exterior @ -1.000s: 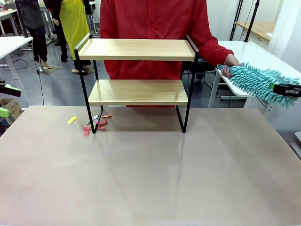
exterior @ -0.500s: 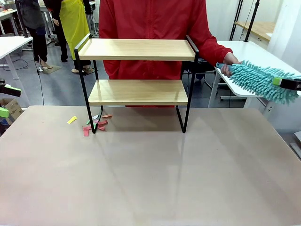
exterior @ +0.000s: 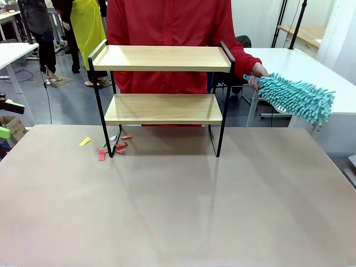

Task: Clean the shelf.
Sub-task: Hand the Duster back to the human.

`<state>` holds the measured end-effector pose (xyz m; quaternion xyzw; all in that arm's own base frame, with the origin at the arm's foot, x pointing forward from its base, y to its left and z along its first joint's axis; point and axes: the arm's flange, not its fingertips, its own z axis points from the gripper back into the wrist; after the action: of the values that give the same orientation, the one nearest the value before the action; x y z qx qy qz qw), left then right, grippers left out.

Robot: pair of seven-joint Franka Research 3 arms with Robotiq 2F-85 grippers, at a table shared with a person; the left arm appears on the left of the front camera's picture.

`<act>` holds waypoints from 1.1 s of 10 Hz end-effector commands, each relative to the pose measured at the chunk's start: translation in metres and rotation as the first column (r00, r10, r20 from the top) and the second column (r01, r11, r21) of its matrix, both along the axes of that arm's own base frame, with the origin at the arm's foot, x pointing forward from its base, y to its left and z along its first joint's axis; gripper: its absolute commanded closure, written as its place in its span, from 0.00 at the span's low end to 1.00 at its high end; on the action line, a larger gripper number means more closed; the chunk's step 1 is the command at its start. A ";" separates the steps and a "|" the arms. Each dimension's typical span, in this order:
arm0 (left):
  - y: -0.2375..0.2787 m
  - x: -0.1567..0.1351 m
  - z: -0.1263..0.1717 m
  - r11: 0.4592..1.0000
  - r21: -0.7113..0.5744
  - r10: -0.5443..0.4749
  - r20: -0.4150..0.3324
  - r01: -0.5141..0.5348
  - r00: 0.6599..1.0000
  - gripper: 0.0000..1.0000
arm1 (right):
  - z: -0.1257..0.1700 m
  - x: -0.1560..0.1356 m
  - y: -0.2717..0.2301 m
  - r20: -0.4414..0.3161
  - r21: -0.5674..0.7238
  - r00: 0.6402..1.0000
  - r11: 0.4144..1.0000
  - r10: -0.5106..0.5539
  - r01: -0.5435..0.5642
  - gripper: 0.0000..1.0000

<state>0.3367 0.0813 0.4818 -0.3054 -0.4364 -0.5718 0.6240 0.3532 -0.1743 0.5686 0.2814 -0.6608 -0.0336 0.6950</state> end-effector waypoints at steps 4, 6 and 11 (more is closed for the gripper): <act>-0.002 0.000 0.002 1.000 -0.025 0.005 0.010 -0.005 1.000 0.00 | 0.020 0.017 -0.063 -0.042 0.206 0.999 0.978 -0.026 0.035 0.00; -0.002 0.000 0.002 1.000 -0.025 0.005 0.010 -0.005 1.000 0.00 | 0.027 -0.003 -0.061 0.044 0.204 0.995 0.976 -0.093 0.082 0.00; -0.002 0.000 0.002 1.000 -0.025 0.005 0.010 -0.005 1.000 0.00 | 0.027 -0.003 -0.061 0.044 0.204 0.995 0.976 -0.093 0.082 0.00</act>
<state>0.3367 0.0815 0.4817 -0.3054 -0.4364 -0.5716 0.6242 0.3521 -0.2368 0.5981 0.3258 -0.6801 -0.1217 0.6454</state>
